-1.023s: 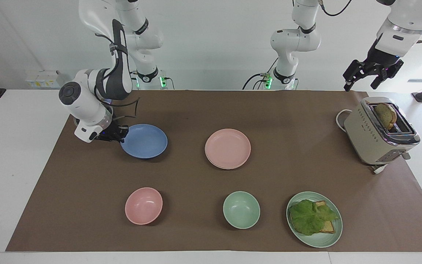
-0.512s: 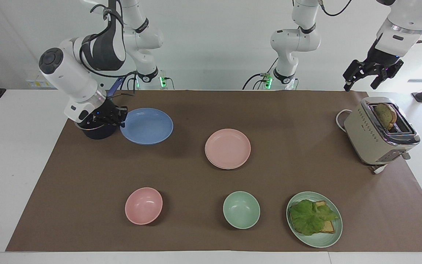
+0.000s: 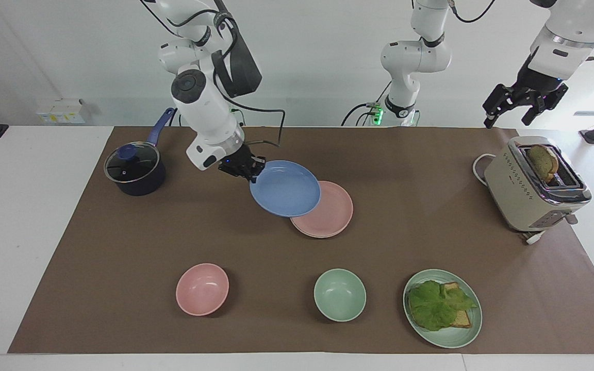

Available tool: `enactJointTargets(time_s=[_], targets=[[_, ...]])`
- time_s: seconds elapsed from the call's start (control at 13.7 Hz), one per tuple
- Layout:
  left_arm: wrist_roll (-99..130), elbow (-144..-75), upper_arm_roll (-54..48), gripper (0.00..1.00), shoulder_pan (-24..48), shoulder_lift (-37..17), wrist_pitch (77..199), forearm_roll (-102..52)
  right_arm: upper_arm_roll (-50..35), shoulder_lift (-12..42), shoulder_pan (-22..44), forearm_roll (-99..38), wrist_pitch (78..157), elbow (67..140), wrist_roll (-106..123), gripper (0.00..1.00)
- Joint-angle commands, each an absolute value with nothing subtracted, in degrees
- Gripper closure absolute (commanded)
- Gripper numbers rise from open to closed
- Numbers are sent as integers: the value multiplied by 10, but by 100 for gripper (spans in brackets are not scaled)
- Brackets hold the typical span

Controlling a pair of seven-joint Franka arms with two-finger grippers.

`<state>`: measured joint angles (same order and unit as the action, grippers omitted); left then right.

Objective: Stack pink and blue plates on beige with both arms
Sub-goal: 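Lift the blue plate with the right gripper onto the pink plate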

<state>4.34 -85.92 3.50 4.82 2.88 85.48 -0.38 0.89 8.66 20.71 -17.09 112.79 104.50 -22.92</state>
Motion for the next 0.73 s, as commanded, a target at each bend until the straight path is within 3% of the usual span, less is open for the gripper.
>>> enactJointTargets(time_s=[0.0, 0.66], targets=[[39, -864, 32, 0, 44, 33, 848, 3, 11, 114, 242, -193, 1177, 1043, -311, 100], [39, -864, 32, 0, 44, 33, 848, 3, 12, 135, 283, -229, 1219, 1092, -349, 100]])
